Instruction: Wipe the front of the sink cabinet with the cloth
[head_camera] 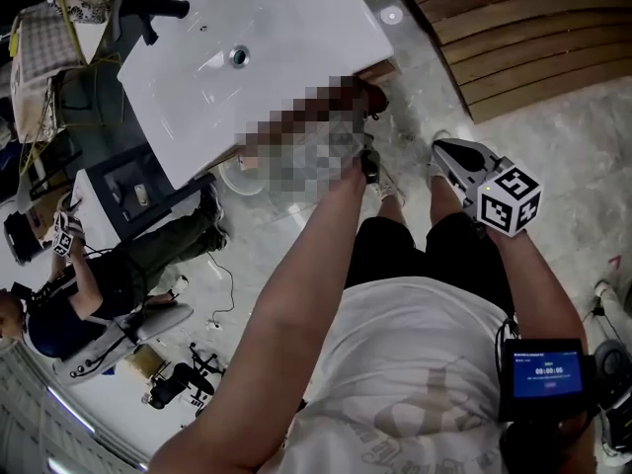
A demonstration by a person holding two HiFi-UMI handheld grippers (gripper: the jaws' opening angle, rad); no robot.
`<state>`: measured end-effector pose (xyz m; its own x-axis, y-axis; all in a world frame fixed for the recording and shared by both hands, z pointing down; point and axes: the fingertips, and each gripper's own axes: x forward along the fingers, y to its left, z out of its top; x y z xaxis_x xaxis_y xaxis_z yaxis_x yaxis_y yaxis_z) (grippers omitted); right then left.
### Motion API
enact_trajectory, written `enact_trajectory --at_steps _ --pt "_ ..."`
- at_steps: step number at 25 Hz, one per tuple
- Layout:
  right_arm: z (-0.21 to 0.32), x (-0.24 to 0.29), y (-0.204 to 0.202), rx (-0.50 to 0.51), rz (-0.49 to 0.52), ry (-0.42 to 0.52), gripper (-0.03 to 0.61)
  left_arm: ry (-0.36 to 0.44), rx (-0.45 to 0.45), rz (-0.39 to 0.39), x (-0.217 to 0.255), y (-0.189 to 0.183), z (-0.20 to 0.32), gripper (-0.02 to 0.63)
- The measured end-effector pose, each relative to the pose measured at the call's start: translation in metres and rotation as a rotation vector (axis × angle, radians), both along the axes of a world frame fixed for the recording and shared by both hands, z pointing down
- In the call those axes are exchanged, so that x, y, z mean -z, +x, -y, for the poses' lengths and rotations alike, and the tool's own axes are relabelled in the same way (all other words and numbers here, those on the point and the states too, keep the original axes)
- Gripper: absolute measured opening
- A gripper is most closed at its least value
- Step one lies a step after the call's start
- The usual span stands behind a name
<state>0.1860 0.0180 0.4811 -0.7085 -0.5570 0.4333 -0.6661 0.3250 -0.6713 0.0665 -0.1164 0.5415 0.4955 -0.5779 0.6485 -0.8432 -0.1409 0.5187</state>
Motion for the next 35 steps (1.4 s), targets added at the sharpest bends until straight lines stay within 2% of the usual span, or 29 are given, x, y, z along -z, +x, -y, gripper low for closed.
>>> enact_trajectory --at_steps 6,9,11,14,19,22,26,31,35 --pt "0.003 -0.005 0.038 -0.014 0.011 -0.007 0.014 0.002 -0.044 -0.009 -0.004 0.060 0.008 0.178" --pt "0.005 -0.009 0.051 0.002 0.009 -0.017 0.014 0.002 -0.046 -0.013 -0.008 0.077 0.012 0.178" --pt "0.005 -0.012 0.055 0.026 0.004 -0.024 0.014 -0.001 -0.026 -0.046 -0.010 0.084 0.013 0.178" --pt "0.004 -0.017 0.058 0.076 -0.005 -0.036 0.014 -0.019 0.020 -0.135 -0.016 0.097 0.012 0.178" --pt "0.005 -0.025 0.067 0.156 -0.025 -0.044 0.014 -0.035 0.007 -0.192 -0.027 0.131 0.003 0.178" --pt "0.009 -0.031 0.050 0.178 -0.031 -0.056 0.014 -0.052 0.050 -0.207 -0.037 0.111 0.009 0.178" --pt "0.006 -0.046 -0.007 0.219 -0.040 -0.072 0.014 -0.062 0.122 -0.187 -0.054 0.037 0.011 0.178" --pt "0.008 -0.043 0.016 0.250 -0.040 -0.065 0.014 -0.048 0.182 -0.150 -0.050 0.041 0.012 0.176" --pt "0.004 -0.051 -0.013 0.259 -0.049 -0.062 0.014 -0.035 0.240 -0.140 -0.057 -0.011 0.007 0.176"
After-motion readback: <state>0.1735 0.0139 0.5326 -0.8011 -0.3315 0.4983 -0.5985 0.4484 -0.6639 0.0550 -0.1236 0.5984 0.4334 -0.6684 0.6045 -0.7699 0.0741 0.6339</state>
